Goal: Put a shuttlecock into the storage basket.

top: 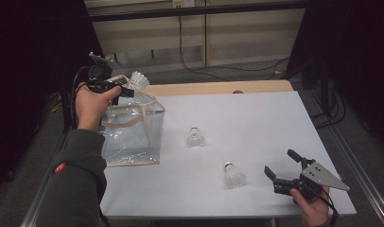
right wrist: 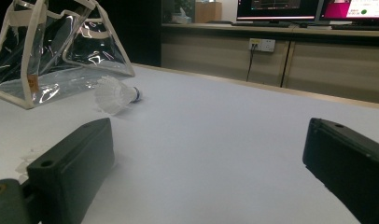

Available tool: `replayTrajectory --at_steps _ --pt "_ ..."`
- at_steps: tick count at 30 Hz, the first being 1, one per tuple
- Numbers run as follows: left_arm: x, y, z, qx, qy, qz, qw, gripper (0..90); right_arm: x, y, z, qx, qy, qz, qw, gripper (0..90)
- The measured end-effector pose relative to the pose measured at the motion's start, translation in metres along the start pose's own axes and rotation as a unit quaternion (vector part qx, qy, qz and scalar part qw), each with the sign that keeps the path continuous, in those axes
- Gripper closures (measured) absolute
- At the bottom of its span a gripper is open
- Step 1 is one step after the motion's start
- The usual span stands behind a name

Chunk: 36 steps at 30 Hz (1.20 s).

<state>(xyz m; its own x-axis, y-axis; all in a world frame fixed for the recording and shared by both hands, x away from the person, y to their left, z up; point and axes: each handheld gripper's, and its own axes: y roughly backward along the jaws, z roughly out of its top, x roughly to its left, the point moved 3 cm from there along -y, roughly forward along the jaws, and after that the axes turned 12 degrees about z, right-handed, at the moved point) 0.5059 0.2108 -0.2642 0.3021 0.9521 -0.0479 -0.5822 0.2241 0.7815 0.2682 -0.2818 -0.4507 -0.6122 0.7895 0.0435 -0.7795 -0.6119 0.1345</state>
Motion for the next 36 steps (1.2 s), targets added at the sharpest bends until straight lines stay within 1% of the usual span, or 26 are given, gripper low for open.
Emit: replayTrajectory --at_steps 2,3,4,5,10,15,17,19,20,25,27,32,36 --pt "0.001 0.000 0.000 0.001 0.000 0.002 1.0000 64.6 0.000 0.000 0.000 0.000 -0.001 0.001 1.0000 1.9" --pt "0.001 0.000 0.000 0.003 0.003 0.002 1.0000 64.6 0.000 0.000 0.000 0.000 -0.001 0.000 1.0000 1.9" --pt "0.001 0.000 0.000 -0.001 0.008 0.002 1.0000 64.6 0.000 0.000 0.000 0.000 -0.001 0.001 1.0000 1.9" --pt "0.003 0.001 0.000 0.003 0.003 0.003 1.0000 64.6 0.000 0.000 0.000 0.000 -0.001 0.000 1.0000 1.9" --pt "0.006 0.001 0.000 0.001 0.010 0.008 0.9999 64.6 0.000 0.000 0.000 0.000 -0.002 0.000 1.0000 1.9" --pt "0.008 0.000 0.001 0.002 0.010 0.008 0.9999 64.6 -0.001 0.001 0.000 -0.001 -0.002 0.000 1.0000 1.9" --pt "0.008 -0.001 0.001 0.001 0.015 0.010 0.9998 64.6 -0.001 0.001 0.000 -0.001 -0.003 0.000 1.0000 1.9" --pt "0.010 -0.001 0.001 0.002 0.015 0.011 0.9998 64.6 -0.001 0.001 0.000 -0.001 -0.003 -0.001 1.0000 1.9" --pt "0.011 -0.001 0.001 0.002 0.019 0.013 0.9997 64.6 -0.001 0.001 0.001 -0.002 -0.005 -0.001 1.0000 1.9" --pt "0.014 0.000 0.002 0.002 0.019 0.018 0.9997 64.6 -0.002 0.001 0.001 -0.002 -0.004 -0.003 1.0000 1.9" --pt "0.015 0.000 0.002 -0.001 0.024 0.020 0.9995 64.6 -0.002 0.001 0.001 -0.003 -0.005 -0.002 1.0000 1.9" --pt "0.019 0.000 0.002 0.002 0.025 0.031 0.9992 64.6 -0.001 0.001 0.001 -0.003 -0.004 -0.002 1.0000 1.9" --pt "0.019 -0.002 0.002 -0.001 0.026 0.037 0.9990 64.6 -0.002 0.001 0.000 -0.003 -0.005 -0.003 1.0000 1.9"
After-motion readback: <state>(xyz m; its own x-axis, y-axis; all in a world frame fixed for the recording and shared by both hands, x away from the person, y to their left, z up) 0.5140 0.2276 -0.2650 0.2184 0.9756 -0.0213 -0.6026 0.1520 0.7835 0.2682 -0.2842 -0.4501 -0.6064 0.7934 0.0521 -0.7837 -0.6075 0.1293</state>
